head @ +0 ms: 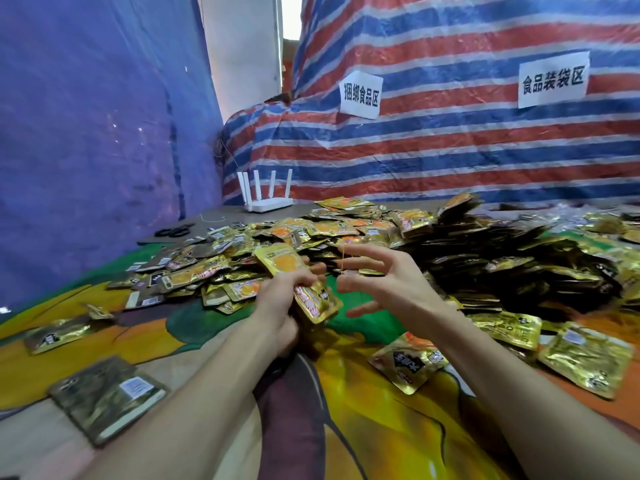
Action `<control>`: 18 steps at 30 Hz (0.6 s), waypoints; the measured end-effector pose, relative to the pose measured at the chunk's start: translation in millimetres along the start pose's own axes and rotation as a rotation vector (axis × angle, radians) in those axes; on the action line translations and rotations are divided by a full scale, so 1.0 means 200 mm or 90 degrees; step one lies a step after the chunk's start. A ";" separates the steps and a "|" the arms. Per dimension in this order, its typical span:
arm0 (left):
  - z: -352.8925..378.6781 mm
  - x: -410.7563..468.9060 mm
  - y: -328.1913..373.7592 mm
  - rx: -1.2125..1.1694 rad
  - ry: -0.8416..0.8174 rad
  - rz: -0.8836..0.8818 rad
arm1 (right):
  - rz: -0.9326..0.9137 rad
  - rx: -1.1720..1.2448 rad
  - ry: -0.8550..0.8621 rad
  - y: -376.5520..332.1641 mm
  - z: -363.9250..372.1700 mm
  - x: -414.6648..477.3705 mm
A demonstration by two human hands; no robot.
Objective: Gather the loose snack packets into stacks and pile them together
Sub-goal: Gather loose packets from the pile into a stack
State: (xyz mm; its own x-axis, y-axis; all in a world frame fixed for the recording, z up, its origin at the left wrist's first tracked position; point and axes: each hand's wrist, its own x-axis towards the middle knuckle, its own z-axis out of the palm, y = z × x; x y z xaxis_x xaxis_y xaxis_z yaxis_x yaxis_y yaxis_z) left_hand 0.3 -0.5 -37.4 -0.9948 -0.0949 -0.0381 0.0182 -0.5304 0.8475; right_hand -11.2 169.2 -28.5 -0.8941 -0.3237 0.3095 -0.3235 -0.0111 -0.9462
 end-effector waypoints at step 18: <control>0.00 -0.02 0.01 -0.195 -0.089 0.013 | -0.201 -0.076 0.102 0.07 0.33 -0.06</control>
State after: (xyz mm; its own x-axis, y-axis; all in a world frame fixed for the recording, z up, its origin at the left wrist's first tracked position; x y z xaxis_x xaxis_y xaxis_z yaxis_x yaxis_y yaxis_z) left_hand 3.8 -1.3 -36.0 -0.9977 -0.0037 0.0684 0.0472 -0.7599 0.6483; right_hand 15.1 109.9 -51.6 -0.7789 -0.1696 0.6038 -0.6161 0.0267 -0.7872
